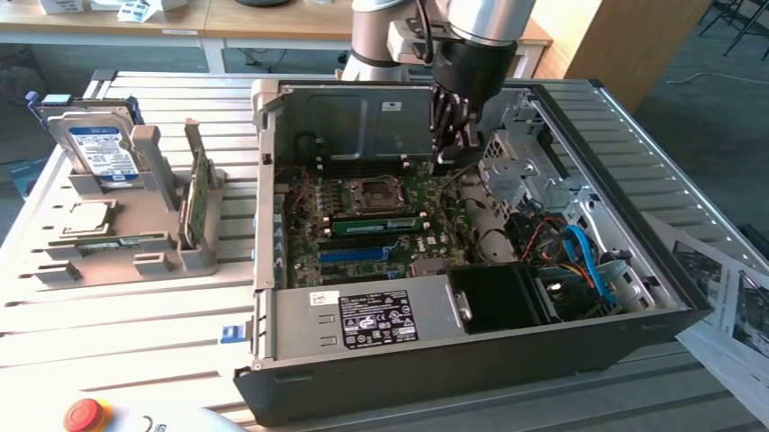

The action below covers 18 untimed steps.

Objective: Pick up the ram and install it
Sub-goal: 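Press down the ram until it locks into place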

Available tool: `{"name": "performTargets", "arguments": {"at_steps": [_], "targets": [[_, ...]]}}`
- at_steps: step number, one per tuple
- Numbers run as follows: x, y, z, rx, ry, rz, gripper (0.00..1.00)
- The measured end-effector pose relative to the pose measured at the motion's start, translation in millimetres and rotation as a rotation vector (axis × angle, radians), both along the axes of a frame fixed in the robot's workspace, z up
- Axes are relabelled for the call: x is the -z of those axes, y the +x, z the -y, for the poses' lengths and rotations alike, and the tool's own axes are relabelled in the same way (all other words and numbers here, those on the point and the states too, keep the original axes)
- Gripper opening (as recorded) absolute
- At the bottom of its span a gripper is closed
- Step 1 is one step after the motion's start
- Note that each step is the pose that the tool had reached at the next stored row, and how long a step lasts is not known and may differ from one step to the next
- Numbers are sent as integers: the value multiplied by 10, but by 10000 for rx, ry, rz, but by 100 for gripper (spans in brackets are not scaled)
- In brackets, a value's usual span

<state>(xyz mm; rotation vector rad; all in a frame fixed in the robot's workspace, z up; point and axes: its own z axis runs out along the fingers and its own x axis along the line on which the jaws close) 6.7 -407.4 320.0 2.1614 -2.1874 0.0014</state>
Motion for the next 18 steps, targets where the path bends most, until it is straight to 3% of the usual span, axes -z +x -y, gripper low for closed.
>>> {"name": "performTargets", "arguments": {"at_steps": [8,18], "targets": [[1,9,0,0,-1,0,11],[77,9,0,0,0,37,11]]}}
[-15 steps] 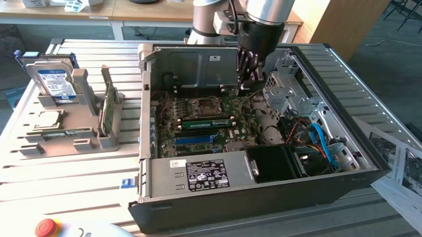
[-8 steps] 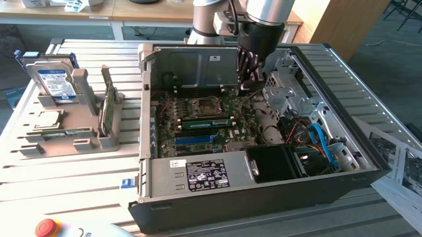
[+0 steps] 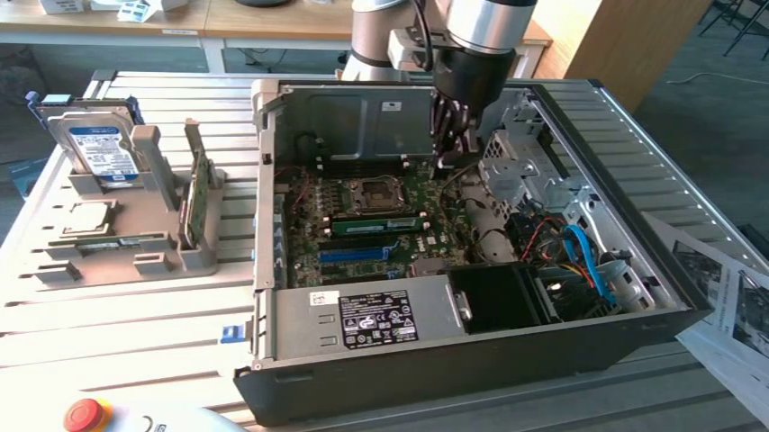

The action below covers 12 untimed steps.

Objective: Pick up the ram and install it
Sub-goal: 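Press down the ram until it locks into place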

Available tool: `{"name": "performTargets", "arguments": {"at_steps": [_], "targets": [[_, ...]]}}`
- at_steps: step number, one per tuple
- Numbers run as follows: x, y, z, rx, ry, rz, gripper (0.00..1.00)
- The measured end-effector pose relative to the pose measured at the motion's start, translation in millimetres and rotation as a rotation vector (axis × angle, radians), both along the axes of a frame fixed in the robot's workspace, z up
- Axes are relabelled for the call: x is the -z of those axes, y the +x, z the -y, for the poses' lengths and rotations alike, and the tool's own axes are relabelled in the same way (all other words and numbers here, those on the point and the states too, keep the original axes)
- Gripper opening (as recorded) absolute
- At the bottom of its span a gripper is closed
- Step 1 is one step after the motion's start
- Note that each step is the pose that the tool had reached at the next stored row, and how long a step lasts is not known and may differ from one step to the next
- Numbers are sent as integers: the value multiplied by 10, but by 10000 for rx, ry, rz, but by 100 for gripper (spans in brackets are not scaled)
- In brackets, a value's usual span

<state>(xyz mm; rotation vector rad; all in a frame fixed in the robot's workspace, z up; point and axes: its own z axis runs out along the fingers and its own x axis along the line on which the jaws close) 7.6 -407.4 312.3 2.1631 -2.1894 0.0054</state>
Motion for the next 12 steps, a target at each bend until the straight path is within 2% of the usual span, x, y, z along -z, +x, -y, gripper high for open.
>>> {"name": "performTargets", "arguments": {"at_steps": [12], "targets": [[107,0,0,0,-1,30,11]]}}
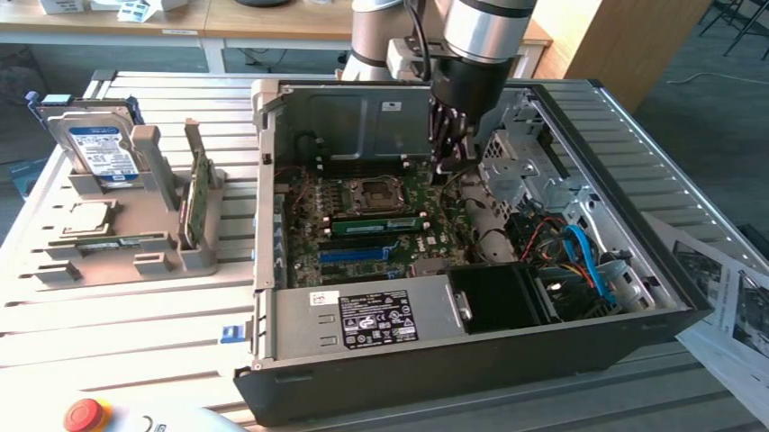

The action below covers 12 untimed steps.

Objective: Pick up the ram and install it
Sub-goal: 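Press down the ram until it locks into place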

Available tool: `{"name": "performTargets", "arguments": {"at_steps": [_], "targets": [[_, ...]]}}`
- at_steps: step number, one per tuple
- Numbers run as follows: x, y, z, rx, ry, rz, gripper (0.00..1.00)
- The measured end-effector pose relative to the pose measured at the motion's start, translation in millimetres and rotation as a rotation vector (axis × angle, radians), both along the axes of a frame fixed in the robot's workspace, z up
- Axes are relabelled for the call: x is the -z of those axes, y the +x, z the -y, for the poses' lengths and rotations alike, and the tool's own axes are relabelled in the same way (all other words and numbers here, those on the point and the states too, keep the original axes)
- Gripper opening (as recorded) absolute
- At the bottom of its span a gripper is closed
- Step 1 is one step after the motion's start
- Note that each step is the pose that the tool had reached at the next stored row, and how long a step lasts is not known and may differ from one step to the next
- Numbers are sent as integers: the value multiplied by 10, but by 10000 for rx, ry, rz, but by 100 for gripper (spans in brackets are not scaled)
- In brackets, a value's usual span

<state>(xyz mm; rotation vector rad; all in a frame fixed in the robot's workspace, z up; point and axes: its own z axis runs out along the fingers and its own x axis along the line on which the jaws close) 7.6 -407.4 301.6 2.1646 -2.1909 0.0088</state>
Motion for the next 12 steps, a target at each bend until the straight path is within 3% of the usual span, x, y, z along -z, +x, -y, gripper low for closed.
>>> {"name": "performTargets", "arguments": {"at_steps": [12], "targets": [[122,0,0,0,0,9,11]]}}
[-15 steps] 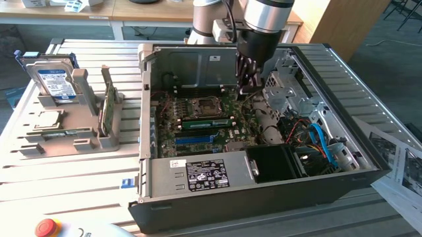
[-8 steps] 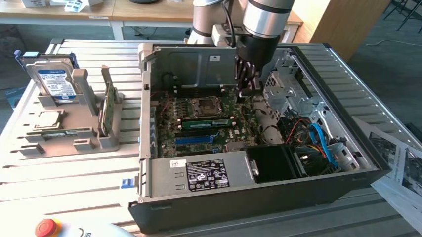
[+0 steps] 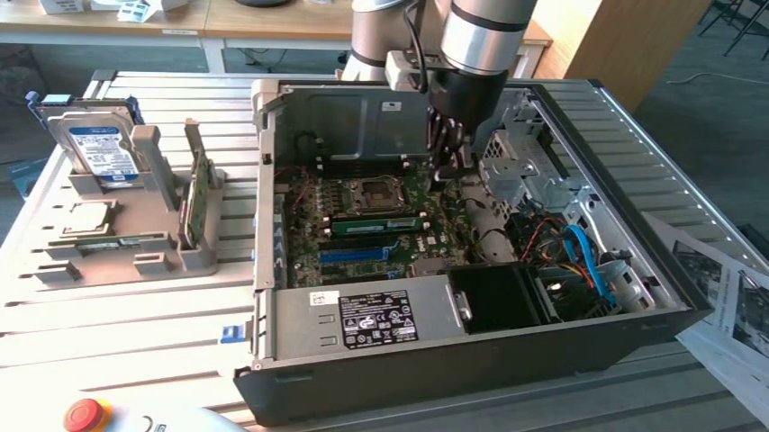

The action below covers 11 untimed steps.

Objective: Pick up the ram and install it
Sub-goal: 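Press down the ram until it locks into place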

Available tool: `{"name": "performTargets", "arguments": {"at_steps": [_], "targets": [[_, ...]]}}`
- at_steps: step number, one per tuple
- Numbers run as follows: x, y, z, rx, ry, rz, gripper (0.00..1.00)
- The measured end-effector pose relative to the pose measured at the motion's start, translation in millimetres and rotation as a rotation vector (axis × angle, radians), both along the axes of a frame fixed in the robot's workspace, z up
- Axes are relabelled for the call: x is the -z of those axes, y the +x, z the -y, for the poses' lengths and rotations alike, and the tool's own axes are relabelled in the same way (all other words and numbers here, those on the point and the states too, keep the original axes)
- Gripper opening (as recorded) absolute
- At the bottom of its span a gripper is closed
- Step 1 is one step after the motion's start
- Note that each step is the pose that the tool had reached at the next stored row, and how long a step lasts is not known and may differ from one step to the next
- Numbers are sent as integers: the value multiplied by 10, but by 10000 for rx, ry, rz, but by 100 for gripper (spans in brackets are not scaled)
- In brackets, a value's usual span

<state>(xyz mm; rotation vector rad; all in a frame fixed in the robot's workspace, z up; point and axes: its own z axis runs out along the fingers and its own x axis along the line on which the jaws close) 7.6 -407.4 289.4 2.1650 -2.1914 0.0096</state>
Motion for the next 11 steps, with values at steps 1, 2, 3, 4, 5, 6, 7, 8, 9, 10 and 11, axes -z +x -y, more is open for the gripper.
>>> {"name": "performTargets", "arguments": {"at_steps": [1,2,3,4,5,6,7,8,9,10,11], "targets": [[9,0,0,0,0,0,11],[19,0,0,0,0,0,11],[28,0,0,0,0,1,11],[37,0,0,0,1,0,11],[48,0,0,0,0,0,11],[57,0,0,0,0,1,11],[67,0,0,0,0,1,11],[76,0,0,0,0,1,11],[85,0,0,0,-1,1,11],[94,0,0,0,0,1,11],[102,0,0,0,0,1,11]]}}
